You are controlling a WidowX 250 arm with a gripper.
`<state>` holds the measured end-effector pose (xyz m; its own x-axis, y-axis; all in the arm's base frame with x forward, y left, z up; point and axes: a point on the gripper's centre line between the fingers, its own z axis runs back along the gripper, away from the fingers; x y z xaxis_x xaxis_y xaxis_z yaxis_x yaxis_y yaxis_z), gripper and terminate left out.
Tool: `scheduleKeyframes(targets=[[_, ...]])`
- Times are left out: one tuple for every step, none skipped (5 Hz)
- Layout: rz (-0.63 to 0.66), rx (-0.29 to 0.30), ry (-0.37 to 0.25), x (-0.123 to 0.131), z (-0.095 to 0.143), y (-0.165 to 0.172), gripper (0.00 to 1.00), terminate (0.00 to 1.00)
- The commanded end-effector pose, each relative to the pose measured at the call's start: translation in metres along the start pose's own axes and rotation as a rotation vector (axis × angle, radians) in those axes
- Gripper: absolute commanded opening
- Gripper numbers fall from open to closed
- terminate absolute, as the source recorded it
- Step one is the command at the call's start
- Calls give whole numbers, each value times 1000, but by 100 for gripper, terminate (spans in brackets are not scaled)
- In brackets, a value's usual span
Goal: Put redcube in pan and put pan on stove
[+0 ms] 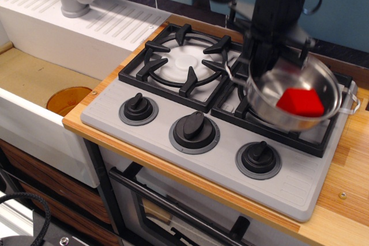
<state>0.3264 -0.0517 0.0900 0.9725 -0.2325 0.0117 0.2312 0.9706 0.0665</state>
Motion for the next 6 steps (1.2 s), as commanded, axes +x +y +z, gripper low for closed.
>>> scheduleKeyframes(targets=[[-42,30,-82,12,57,41,0,0],[-58,35,-93,11,57,59,0,0],[-86,44,-105,10,59,82,0,0],[-99,52,-137,13,53,101,0,0],[-130,46,-150,22,44,118,0,0],[-158,46,-167,28,35,135,0,0]])
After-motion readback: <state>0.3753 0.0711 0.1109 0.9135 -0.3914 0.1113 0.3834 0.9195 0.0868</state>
